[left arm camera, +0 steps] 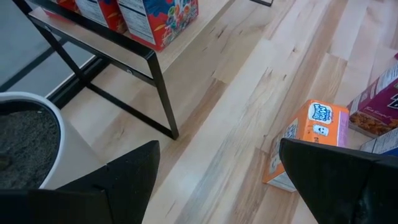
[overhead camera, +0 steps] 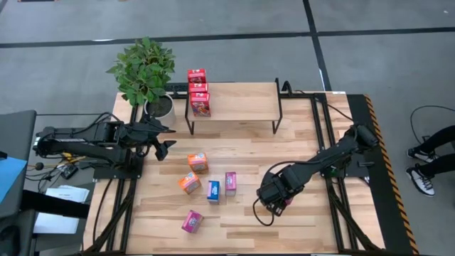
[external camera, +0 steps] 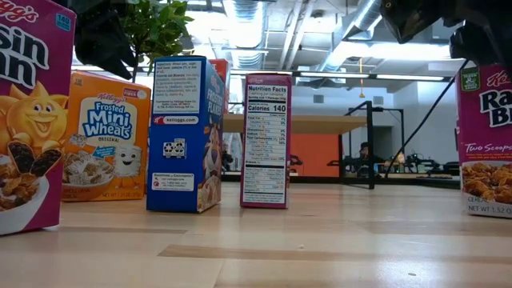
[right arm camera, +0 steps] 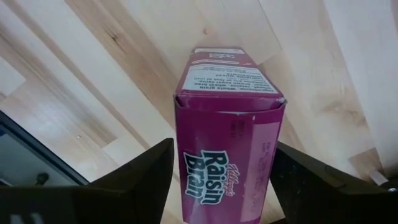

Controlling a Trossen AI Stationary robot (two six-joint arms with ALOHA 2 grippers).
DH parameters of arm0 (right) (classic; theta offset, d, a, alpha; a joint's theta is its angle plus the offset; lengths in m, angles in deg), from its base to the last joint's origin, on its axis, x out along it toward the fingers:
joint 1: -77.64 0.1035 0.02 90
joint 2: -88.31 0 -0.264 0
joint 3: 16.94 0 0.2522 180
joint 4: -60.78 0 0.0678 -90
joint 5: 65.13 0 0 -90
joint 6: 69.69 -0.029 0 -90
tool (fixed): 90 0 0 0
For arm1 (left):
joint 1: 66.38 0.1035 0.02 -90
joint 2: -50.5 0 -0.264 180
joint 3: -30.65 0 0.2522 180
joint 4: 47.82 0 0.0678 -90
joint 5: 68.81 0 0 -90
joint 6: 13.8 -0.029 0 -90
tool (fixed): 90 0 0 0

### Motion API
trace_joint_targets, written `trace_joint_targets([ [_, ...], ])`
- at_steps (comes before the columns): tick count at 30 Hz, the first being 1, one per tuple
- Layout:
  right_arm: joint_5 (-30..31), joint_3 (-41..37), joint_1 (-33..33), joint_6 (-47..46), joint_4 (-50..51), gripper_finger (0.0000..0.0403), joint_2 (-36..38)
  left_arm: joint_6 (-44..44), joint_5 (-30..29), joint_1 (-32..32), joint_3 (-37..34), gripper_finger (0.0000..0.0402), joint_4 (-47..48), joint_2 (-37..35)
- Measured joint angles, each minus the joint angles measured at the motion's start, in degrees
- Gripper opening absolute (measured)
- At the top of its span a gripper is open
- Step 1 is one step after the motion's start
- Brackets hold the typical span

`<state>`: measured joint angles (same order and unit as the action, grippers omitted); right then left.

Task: Stack cereal on shelf
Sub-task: Put the right violet cereal box on the shelf

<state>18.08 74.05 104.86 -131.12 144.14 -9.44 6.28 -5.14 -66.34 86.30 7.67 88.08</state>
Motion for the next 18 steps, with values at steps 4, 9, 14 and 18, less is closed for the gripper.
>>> trace_joint_targets([
  [4,0.0,0.0,0.0,0.0,0.0,0.0272,0.0,-0.4,0.0,0.0,0.0,0.0321,0.0,0.0],
  [9,0.0,0.0,0.0,0.0,0.0,0.0245,0.0,-0.4,0.0,0.0,0.0,0.0321,0.0,0.0],
  [14,0.0,0.0,0.0,0.5,-0.1,0.0202,0.0,-0.4,0.0,0.0,0.0,0.0321,0.0,0.0],
  [18,-0.2,0.0,0.0,1.8,-1.3,0.0175,0.0,-0.4,0.0,0.0,0.0,0.0321,0.0,0.0],
])
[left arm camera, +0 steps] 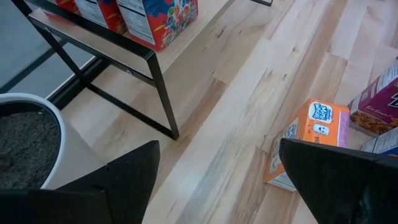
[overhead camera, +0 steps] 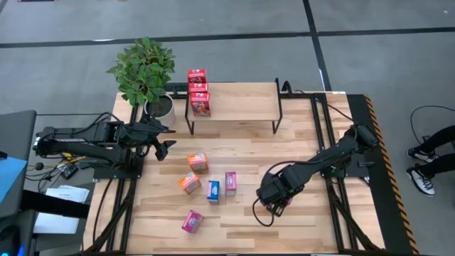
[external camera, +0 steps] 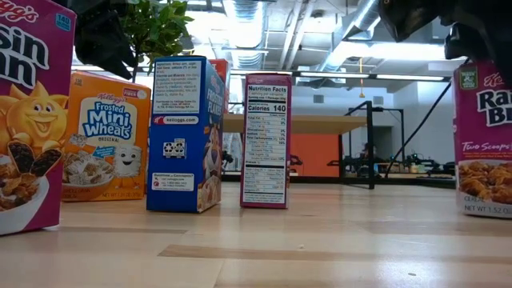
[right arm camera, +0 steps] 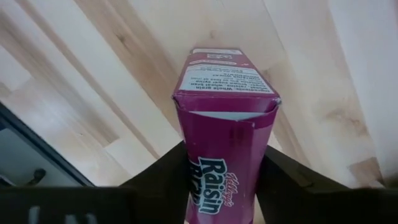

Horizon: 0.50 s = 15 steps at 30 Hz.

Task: Stack cereal on shelf
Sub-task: Put the right violet cereal box on the shelf

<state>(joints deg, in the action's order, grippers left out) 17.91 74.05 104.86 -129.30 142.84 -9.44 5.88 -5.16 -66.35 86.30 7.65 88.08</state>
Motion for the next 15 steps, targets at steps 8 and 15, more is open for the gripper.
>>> trace_joint_targets([
  [8,-0.2,4.8,-2.0,6.2,0.3,0.016,0.0,0.1,0.0,0.0,0.0,0.0321,0.0,0.0],
  [15,2.6,12.5,-8.4,17.6,7.9,0.0165,0.0,0.5,0.2,0.0,0.0,0.0321,0.0,0.0],
])
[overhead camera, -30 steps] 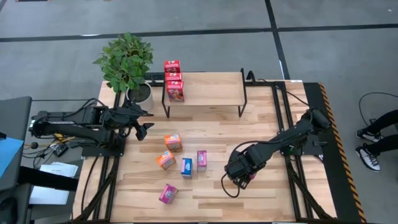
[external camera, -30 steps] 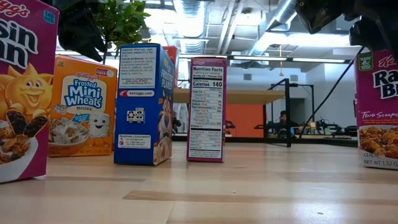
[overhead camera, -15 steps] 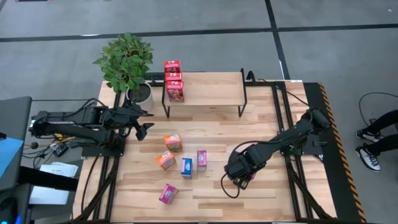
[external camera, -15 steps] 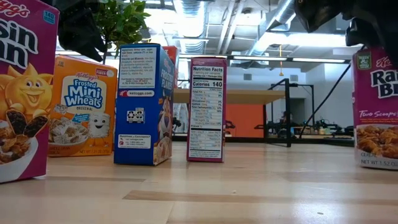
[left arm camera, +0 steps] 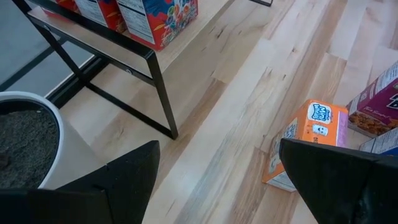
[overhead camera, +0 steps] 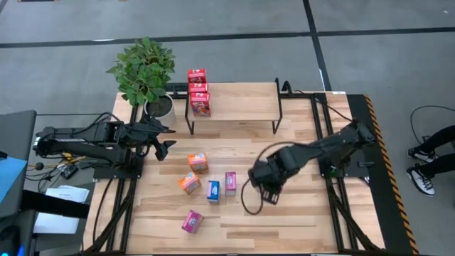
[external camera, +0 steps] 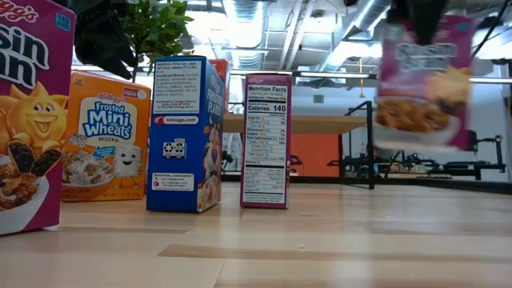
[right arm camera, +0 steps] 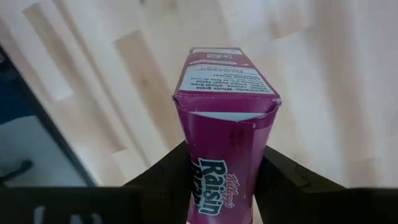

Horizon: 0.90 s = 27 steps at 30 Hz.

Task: Stack cereal on shelf
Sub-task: Put the right violet cereal box on the shelf

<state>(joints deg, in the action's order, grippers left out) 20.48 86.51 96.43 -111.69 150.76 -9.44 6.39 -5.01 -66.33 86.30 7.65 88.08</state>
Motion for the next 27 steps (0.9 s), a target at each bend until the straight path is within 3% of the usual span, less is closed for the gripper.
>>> trace_joint_targets([
  [9,6.5,11.4,-11.7,18.9,11.1,0.0158,0.0,0.2,0.0,0.0,0.0,0.0321,0.0,0.0],
  [27,12.3,25.7,-38.2,50.3,6.2,0.0157,0.1,8.6,0.0,0.0,0.0,0.0321,0.0,0.0],
])
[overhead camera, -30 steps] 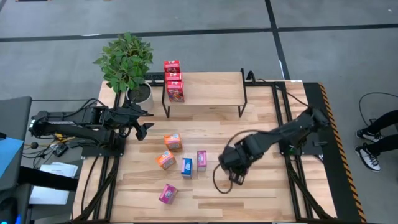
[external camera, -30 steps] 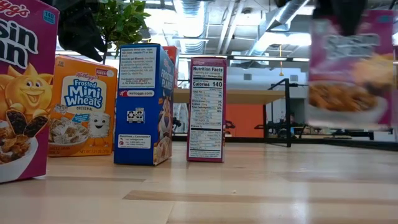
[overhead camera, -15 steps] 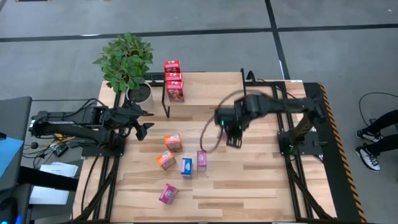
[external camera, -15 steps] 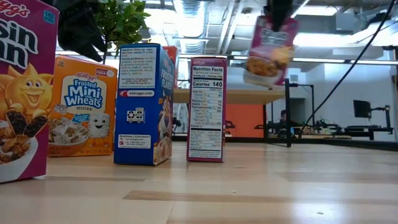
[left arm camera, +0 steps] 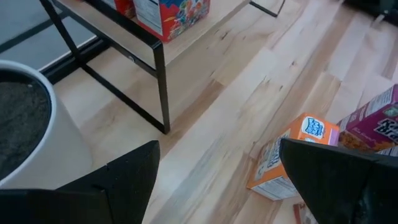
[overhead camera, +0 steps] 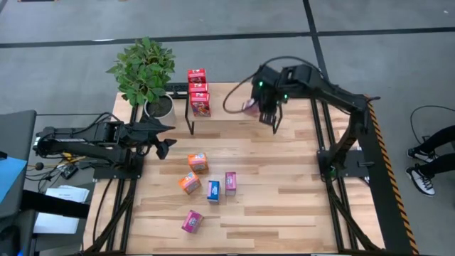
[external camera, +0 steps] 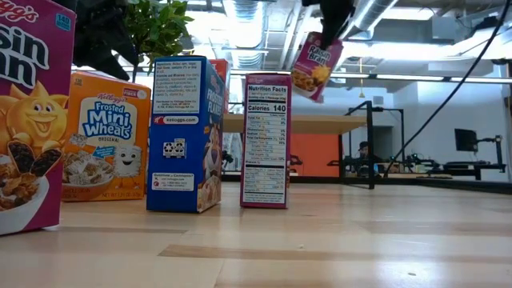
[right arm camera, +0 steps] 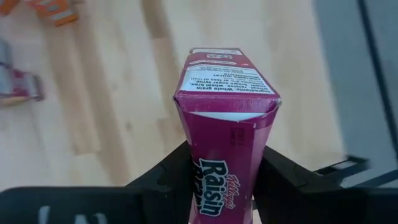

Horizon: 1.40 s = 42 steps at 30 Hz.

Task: Stack cereal on shelf
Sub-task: Put the right violet cereal box on the shelf

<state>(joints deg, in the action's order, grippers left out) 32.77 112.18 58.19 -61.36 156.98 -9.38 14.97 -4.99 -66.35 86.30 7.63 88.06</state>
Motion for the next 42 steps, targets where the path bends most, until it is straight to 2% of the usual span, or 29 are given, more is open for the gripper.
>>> trace_joint_targets([
  [7,0.0,0.1,-6.6,10.1,-3.6,0.0162,-0.3,3.4,-1.4,0.0,0.0,0.0321,0.0,0.0],
  [17,-0.3,0.0,-10.7,18.4,-6.7,0.0199,-2.3,8.4,-2.9,0.0,0.0,0.0321,0.0,0.0],
  [23,-0.6,0.1,-11.8,19.2,-7.7,0.0232,-3.4,10.1,-4.0,0.0,0.0,0.0321,0.0,0.0],
  [34,-1.8,0.2,-12.5,22.7,-10.5,0.023,-5.7,11.1,-5.2,0.0,0.0,0.0321,0.0,0.0],
  [42,-1.6,2.9,-12.2,21.7,-13.4,0.0259,-5.0,10.5,-6.4,0.0,0.0,0.0321,0.0,0.0],
])
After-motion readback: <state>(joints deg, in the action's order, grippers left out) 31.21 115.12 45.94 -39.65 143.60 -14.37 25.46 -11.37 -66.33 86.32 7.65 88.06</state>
